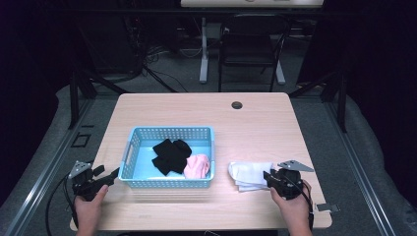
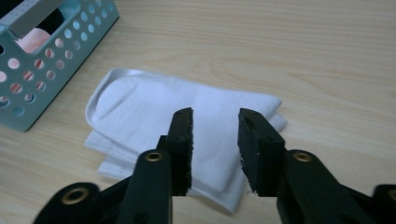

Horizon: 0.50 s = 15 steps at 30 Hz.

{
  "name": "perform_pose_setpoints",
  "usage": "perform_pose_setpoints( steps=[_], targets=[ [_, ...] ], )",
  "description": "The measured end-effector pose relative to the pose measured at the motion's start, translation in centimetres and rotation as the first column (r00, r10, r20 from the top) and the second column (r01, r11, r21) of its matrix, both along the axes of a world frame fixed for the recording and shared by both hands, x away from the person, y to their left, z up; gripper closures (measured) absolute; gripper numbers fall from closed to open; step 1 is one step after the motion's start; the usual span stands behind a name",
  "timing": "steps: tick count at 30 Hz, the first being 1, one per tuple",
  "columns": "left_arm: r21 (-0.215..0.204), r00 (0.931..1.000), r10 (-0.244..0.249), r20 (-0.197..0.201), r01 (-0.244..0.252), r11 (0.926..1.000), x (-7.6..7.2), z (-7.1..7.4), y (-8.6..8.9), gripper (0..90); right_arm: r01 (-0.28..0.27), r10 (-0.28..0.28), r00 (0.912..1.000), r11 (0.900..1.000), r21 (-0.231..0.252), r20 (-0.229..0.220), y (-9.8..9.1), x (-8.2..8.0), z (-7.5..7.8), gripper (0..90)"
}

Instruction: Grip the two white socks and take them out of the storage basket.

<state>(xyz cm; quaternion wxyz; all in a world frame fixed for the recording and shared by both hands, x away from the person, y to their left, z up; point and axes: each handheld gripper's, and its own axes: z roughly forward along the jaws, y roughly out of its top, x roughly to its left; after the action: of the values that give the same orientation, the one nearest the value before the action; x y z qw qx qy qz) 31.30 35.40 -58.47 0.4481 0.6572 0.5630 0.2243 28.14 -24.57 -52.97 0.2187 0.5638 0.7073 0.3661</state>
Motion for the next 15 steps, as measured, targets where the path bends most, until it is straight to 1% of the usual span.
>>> perform_pose_setpoints(
  steps=[1,5,8,10,15],
  targets=[
    [0.003,1.0000,-0.004,-0.007,0.004,1.0000,0.0,0.0,0.0,25.0,0.006,-0.006,0.9999,1.0000,0.005,0.015,0.0,-0.1,0.1,60.6],
    [0.003,1.0000,-0.004,-0.007,0.004,1.0000,0.0,0.1,0.0,25.0,0.004,-0.005,0.9986,0.9997,0.024,0.053,0.1,-0.3,0.1,51.8],
    [0.003,1.0000,-0.004,-0.007,0.004,1.0000,0.0,0.0,0.0,25.0,-0.004,0.003,0.9969,1.0000,0.009,0.079,0.3,-0.4,0.2,49.4],
    [0.004,1.0000,-0.004,-0.007,0.004,1.0000,0.0,0.0,0.0,25.1,-0.011,0.010,0.9956,0.9998,0.014,0.093,0.5,-0.3,0.3,47.8],
    [0.004,1.0000,-0.004,-0.008,0.004,1.0000,0.0,0.0,0.0,25.1,-0.039,0.037,0.9933,0.9991,0.017,0.110,1.3,-0.5,0.4,45.4]
  ],
)
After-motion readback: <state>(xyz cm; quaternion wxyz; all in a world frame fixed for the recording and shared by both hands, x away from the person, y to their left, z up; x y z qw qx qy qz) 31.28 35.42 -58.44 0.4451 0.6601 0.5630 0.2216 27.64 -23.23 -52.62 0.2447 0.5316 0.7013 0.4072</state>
